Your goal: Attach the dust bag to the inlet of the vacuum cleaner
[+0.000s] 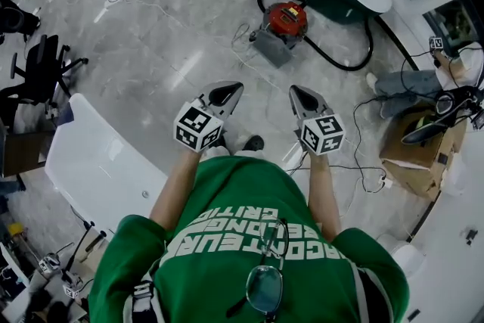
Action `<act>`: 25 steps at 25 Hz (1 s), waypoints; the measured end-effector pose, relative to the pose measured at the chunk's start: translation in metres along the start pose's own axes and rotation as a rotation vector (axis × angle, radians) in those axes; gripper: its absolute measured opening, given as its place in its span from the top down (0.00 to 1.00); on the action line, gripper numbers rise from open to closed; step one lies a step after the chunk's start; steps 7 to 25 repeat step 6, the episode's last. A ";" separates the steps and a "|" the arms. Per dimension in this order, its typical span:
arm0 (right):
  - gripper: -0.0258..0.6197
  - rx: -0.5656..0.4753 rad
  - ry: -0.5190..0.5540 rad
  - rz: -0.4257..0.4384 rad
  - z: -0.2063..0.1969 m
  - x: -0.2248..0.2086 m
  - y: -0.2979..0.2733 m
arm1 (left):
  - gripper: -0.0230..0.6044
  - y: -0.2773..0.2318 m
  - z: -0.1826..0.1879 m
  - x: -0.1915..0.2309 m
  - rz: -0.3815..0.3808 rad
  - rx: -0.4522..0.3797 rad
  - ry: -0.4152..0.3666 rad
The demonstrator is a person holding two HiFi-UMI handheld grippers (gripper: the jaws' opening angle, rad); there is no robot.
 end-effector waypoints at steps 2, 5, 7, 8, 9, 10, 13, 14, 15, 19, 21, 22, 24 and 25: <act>0.95 0.004 0.004 0.001 0.000 0.005 -0.001 | 0.96 0.007 -0.001 0.000 0.005 -0.006 0.004; 0.95 0.010 0.003 0.004 -0.002 0.013 -0.002 | 0.96 0.015 -0.006 0.000 0.011 -0.004 0.010; 0.95 0.011 0.002 0.005 -0.003 0.016 -0.002 | 0.96 0.018 -0.008 0.000 0.013 -0.003 0.012; 0.95 0.011 0.002 0.005 -0.003 0.016 -0.002 | 0.96 0.018 -0.008 0.000 0.013 -0.003 0.012; 0.95 0.011 0.002 0.005 -0.003 0.016 -0.002 | 0.96 0.018 -0.008 0.000 0.013 -0.003 0.012; 0.95 0.011 0.002 0.005 -0.003 0.016 -0.002 | 0.96 0.018 -0.008 0.000 0.013 -0.003 0.012; 0.95 0.011 0.002 0.005 -0.003 0.016 -0.002 | 0.96 0.018 -0.008 0.000 0.013 -0.003 0.012; 0.95 0.011 0.002 0.005 -0.003 0.016 -0.002 | 0.96 0.018 -0.008 0.000 0.013 -0.003 0.012; 0.95 0.011 0.002 0.005 -0.003 0.016 -0.002 | 0.96 0.018 -0.008 0.000 0.013 -0.003 0.012; 0.95 0.011 0.002 0.005 -0.003 0.016 -0.002 | 0.96 0.018 -0.008 0.000 0.013 -0.003 0.012; 0.95 0.011 0.002 0.005 -0.003 0.016 -0.002 | 0.96 0.018 -0.008 0.000 0.013 -0.003 0.012; 0.95 0.011 0.002 0.005 -0.003 0.016 -0.002 | 0.96 0.018 -0.008 0.000 0.013 -0.003 0.012; 0.95 0.011 0.002 0.005 -0.003 0.016 -0.002 | 0.96 0.018 -0.008 0.000 0.013 -0.003 0.012; 0.95 0.011 0.002 0.005 -0.003 0.016 -0.002 | 0.96 0.018 -0.008 0.000 0.013 -0.003 0.012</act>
Point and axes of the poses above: the fingertips, and each gripper's own axes: y backward along the fingers, x to its left, z out of its top, the point moved 10 cm from there along y, backward along the fingers, and after that the axes turned 3 degrees about x, right-handed, at the moved point
